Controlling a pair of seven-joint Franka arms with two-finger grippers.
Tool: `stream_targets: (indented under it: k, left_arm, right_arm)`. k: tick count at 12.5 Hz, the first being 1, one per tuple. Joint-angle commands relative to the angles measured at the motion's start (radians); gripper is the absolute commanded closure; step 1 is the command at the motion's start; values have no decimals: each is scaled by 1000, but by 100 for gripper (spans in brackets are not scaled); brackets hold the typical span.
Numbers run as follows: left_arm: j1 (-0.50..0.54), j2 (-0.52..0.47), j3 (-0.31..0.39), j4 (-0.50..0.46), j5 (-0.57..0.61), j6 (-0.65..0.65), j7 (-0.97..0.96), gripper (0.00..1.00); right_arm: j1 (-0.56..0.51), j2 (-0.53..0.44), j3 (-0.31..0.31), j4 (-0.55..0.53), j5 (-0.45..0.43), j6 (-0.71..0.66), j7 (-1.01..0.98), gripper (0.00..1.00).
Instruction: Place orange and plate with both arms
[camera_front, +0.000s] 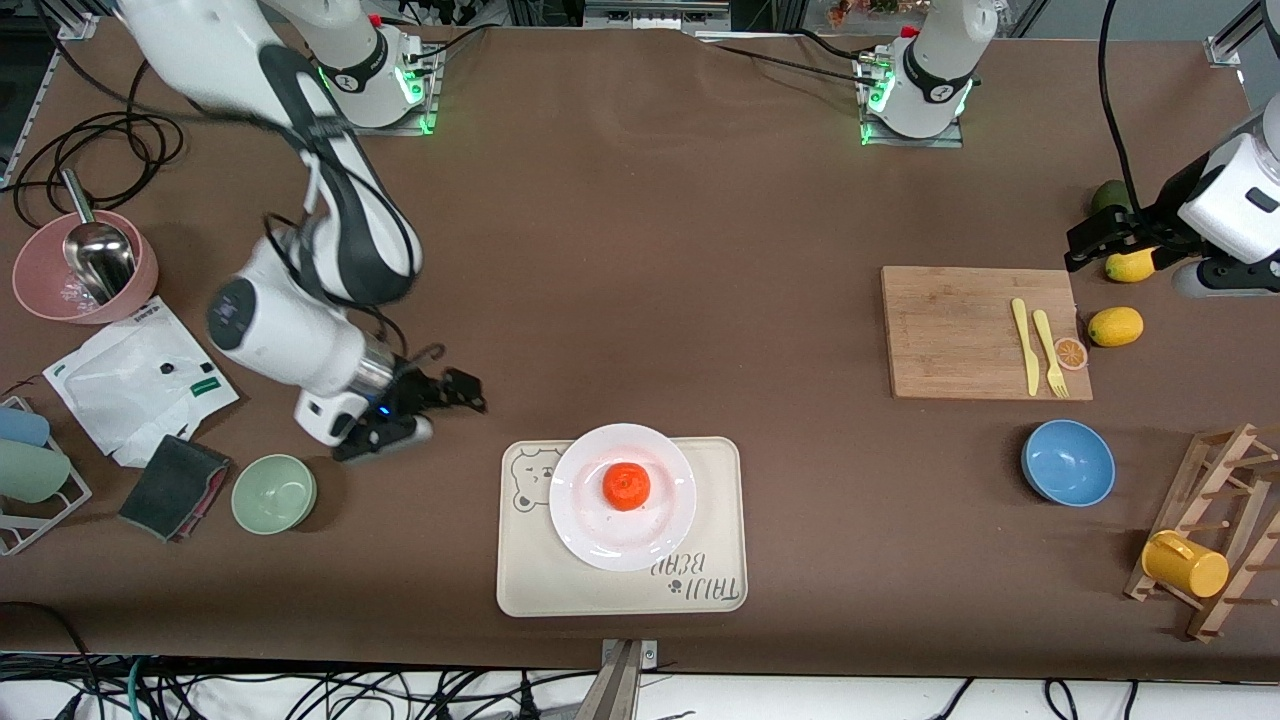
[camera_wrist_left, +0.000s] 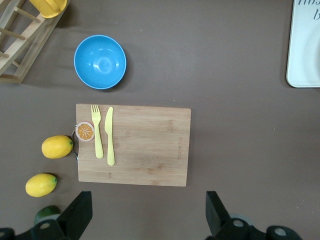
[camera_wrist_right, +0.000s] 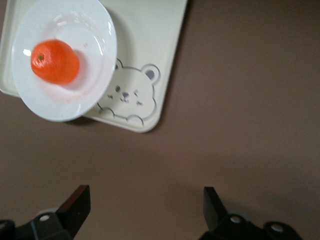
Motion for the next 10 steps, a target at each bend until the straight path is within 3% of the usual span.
stream_targets:
  k: [1,7,9,10]
  left_arm:
    - [-3,11,-4,29,14,-26,16,0]
    - [-1,11,-4,30,15,-26,17,0]
    - [0,11,-4,30,15,-26,17,0]
    - [0,11,-4,30,15,-26,17,0]
  right_arm:
    - [2,-230,-31,-113,-159,-206,93,0]
    - [-55,-491,-34,-106,-271,-531,100,0]
    - [-90,-499,-34,-79,-296,-556,88,0]
    - [-98,-499,-34,-55,-294,-635,94,0]
